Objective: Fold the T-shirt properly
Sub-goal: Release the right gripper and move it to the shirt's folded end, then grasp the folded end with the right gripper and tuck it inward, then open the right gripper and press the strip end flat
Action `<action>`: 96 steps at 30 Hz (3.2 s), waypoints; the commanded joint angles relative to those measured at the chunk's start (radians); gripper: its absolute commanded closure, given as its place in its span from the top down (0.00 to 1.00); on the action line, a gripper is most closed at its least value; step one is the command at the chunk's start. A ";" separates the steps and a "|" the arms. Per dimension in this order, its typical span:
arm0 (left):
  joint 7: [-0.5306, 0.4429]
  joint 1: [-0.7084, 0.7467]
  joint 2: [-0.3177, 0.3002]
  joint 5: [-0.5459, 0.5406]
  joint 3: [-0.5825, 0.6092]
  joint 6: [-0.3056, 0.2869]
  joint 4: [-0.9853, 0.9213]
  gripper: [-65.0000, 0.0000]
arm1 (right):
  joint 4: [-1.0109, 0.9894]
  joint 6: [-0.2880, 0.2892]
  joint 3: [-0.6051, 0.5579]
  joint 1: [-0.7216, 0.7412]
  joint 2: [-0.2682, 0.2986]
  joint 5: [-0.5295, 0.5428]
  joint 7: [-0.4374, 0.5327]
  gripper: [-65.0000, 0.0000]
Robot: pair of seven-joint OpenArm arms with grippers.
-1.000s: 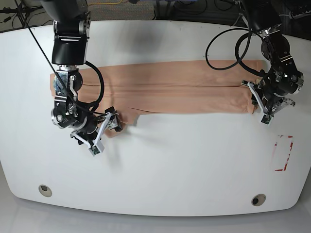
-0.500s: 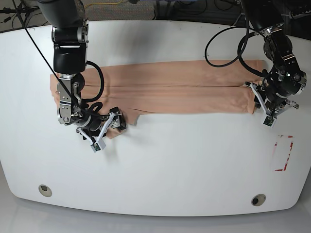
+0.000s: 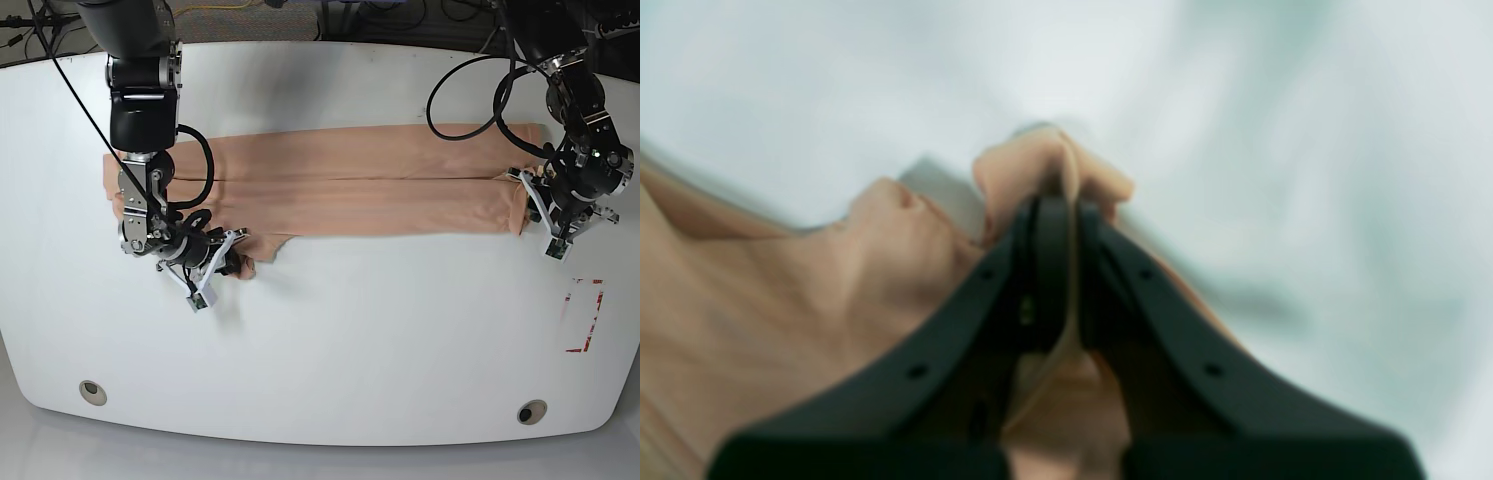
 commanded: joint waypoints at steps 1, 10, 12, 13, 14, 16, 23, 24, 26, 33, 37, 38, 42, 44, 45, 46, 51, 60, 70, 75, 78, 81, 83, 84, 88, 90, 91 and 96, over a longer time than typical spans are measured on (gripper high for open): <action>-0.013 -0.014 -0.013 -0.004 -0.002 -0.001 0.014 0.22 | 0.131 0.002 0.008 -0.023 0.006 0.019 0.022 0.04; -0.018 0.009 -0.013 -0.004 0.001 -0.001 0.014 0.22 | 0.496 -0.001 0.011 -0.167 0.003 0.020 -0.138 0.04; -0.018 0.013 -0.013 -0.004 0.001 -0.001 0.014 0.22 | 0.571 -0.001 0.013 -0.206 0.003 0.017 -0.170 0.04; -0.018 0.015 -0.013 -0.004 0.001 -0.001 0.014 0.22 | 0.600 -0.001 0.013 -0.221 0.001 0.017 -0.178 0.04; -0.018 0.015 -0.013 -0.004 0.001 -0.001 0.014 0.22 | 0.640 -0.001 0.016 -0.245 0.001 0.019 -0.186 0.04; -0.018 0.017 -0.013 -0.004 0.001 -0.001 0.012 0.22 | 0.706 -0.001 0.036 -0.290 0.000 0.020 -0.193 0.04; -0.019 0.041 -0.013 -0.003 0.002 -0.001 0.012 0.22 | 0.890 0.002 0.122 -0.420 -0.049 0.022 -0.247 0.05; -0.019 0.043 -0.013 -0.003 0.002 -0.001 0.012 0.22 | 0.899 0.004 0.126 -0.433 -0.052 0.022 -0.249 0.05; -0.019 0.044 -0.013 -0.003 0.002 -0.001 0.012 0.22 | 0.916 0.004 0.126 -0.462 -0.055 0.020 -0.250 0.05; -0.019 0.059 -0.013 -0.003 0.002 -0.001 0.012 0.22 | 0.904 -0.001 0.123 -0.496 -0.055 0.014 -0.250 0.09; -0.019 0.064 -0.013 -0.003 0.002 -0.001 0.012 0.22 | 0.882 -0.002 0.129 -0.496 -0.057 0.013 -0.250 0.29; -0.019 0.064 -0.013 -0.003 0.002 -0.001 0.012 0.22 | 0.879 -0.002 0.134 -0.491 -0.057 0.013 -0.249 0.35; -0.019 0.067 -0.013 -0.003 0.001 -0.001 0.012 0.22 | 0.876 -0.002 0.181 -0.474 -0.065 0.013 -0.247 0.59; -0.019 0.075 -0.013 -0.003 0.001 -0.001 0.012 0.22 | 0.879 -0.002 0.208 -0.457 -0.075 0.013 -0.247 0.67; -0.019 0.075 -0.013 -0.003 0.001 -0.001 0.012 0.22 | 0.881 -0.002 0.220 -0.453 -0.077 0.013 -0.247 0.69; -0.019 0.076 -0.013 -0.003 0.001 -0.001 0.012 0.22 | 0.884 -0.002 0.238 -0.451 -0.078 0.013 -0.247 0.70; -0.019 0.078 -0.013 -0.003 -0.001 -0.001 0.012 0.22 | 0.930 0.007 0.297 -0.454 -0.077 0.022 -0.252 0.70; -0.019 0.078 -0.013 -0.003 -0.001 -0.001 0.012 0.22 | 0.993 0.002 0.356 -0.514 -0.081 0.017 -0.253 0.54; -0.019 0.079 -0.013 -0.003 -0.001 -0.001 0.012 0.22 | 0.973 0.002 0.378 -0.506 -0.083 0.014 -0.250 0.50; -0.019 0.079 -0.013 -0.003 -0.001 -0.001 0.011 0.22 | 0.970 0.005 0.381 -0.483 -0.078 0.013 -0.249 0.50; -0.019 0.079 -0.013 -0.003 -0.001 -0.001 0.011 0.22 | 0.978 0.007 0.375 -0.499 -0.077 0.022 -0.258 0.49; -0.019 0.079 -0.013 -0.003 -0.001 -0.001 0.011 0.22 | 0.996 0.008 0.372 -0.520 -0.078 0.023 -0.285 0.49; -0.019 0.079 -0.013 -0.001 -0.001 -0.001 0.011 0.22 | 1.007 0.008 0.370 -0.537 -0.083 0.023 -0.304 0.49; -0.019 0.079 -0.013 -0.001 -0.001 -0.001 0.011 0.22 | 1.010 0.008 0.370 -0.543 -0.086 0.025 -0.310 0.49; -0.019 0.079 -0.019 -0.001 -0.002 -0.001 -0.008 0.22 | 1.010 0.031 0.370 -0.574 -0.112 0.066 -0.316 0.38; -0.019 0.079 -0.034 -0.001 -0.002 -0.001 -0.022 0.22 | 1.010 0.044 0.370 -0.588 -0.112 0.091 -0.319 0.32; -0.019 0.079 -0.044 -0.003 -0.002 -0.001 -0.038 0.22 | 1.010 0.051 0.370 -0.600 -0.114 0.117 -0.319 0.29; -0.019 0.079 -0.047 -0.004 -0.002 -0.001 -0.063 0.22 | 1.008 0.058 0.347 -0.631 -0.111 0.200 -0.319 0.40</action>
